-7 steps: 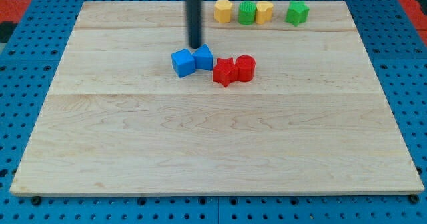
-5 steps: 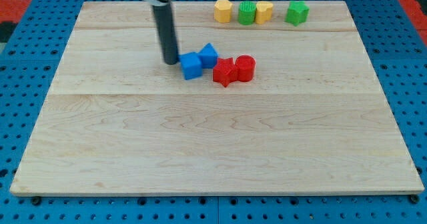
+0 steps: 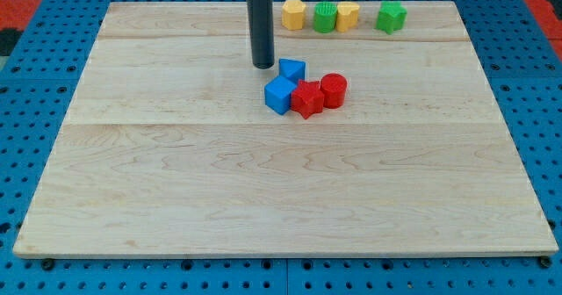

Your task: Move the blue triangle above the red star at center

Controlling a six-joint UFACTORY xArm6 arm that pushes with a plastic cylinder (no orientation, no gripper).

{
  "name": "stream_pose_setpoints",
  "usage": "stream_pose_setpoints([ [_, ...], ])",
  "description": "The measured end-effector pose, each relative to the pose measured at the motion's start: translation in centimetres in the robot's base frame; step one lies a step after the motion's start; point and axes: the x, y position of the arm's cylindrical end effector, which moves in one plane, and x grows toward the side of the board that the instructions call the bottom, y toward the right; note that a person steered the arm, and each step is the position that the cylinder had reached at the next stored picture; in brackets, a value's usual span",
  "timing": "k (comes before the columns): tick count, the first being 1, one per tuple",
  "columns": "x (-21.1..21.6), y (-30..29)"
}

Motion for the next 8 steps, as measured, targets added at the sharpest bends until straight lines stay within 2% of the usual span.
stream_pose_setpoints([
  [2,0.0,3.8],
  [7,-0.2,5.7],
  [8,1.8,6.1],
])
